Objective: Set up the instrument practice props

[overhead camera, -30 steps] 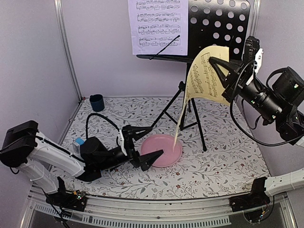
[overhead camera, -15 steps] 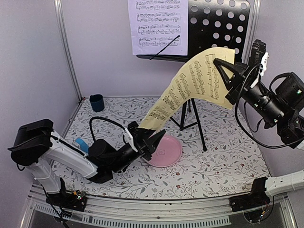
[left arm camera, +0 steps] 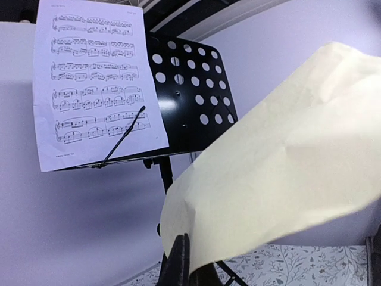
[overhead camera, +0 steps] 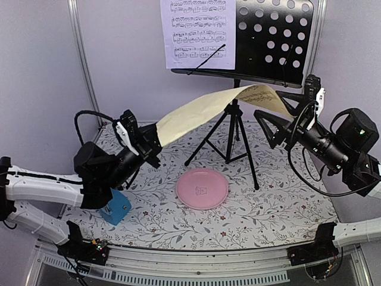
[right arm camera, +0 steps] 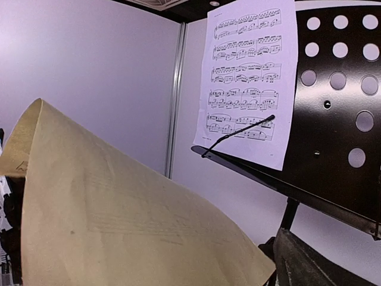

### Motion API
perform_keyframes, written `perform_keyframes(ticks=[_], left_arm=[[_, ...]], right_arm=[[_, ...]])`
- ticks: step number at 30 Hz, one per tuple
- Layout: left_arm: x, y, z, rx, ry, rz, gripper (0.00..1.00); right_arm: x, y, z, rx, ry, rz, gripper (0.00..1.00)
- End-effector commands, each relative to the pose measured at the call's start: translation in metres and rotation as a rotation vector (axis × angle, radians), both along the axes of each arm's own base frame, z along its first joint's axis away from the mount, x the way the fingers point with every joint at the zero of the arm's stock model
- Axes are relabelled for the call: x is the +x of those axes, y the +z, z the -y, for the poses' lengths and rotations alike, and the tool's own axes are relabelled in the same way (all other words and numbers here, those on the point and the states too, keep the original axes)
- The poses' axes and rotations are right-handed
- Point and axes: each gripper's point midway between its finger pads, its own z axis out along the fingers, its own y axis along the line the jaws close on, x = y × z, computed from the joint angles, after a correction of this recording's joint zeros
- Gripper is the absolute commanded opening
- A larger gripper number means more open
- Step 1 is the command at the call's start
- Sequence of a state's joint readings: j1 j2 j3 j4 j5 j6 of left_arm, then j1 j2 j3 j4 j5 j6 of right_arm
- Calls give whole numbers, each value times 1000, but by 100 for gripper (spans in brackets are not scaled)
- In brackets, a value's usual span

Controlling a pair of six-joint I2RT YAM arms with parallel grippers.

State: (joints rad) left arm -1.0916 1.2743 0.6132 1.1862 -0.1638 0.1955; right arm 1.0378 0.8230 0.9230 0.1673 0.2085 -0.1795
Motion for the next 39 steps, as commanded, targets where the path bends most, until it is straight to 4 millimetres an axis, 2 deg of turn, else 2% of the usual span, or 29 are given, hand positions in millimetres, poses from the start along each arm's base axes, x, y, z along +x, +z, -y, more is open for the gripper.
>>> perform_keyframes(ticks=[1,3,4,6,10,14,16,19,26,29,30,31,33,34,36,39], left_arm=[[20,-49,16,418,-52,-176,0],[22,-58,13,533,-59,-238,0],[24,-56,11,563,-49,-268,0],[24,-63,11,633,-62,-331,0],[16,-68,17,712,-127,-414,0],[8,-71,27,768,-207,-492,0],[4,-74,32,803,-240,-518,0],[-1,-76,36,841,-276,-536,0],[1,-68,34,850,-271,-534,0],[4,-58,33,808,-276,-516,0],[7,-53,31,779,-267,-506,7],[11,-50,28,753,-256,-501,18],[16,-39,18,672,-231,-483,48],[19,-35,12,631,-220,-469,59],[17,-27,2,550,-216,-427,71],[8,-19,-8,408,-266,-352,80]], right_arm=[[16,-2,26,-119,-168,-40,99],[18,-4,28,-214,-198,-24,99],[17,-7,25,-265,-182,-18,99],[18,-15,17,-360,-162,-16,99],[23,-50,-12,-523,-90,-68,99],[13,-61,-43,-584,29,-80,100],[11,-69,-54,-613,60,-85,95],[14,-78,-63,-654,70,-86,81],[14,-91,-71,-715,80,-114,33],[13,-91,-72,-699,93,-123,3],[12,-85,-73,-675,97,-122,0],[9,-78,-73,-637,111,-129,0],[-2,-59,-73,-549,160,-117,0],[-6,-47,-73,-494,182,-106,0],[-16,-27,-69,-410,233,-86,0],[-22,-1,-58,-284,298,-74,0]])
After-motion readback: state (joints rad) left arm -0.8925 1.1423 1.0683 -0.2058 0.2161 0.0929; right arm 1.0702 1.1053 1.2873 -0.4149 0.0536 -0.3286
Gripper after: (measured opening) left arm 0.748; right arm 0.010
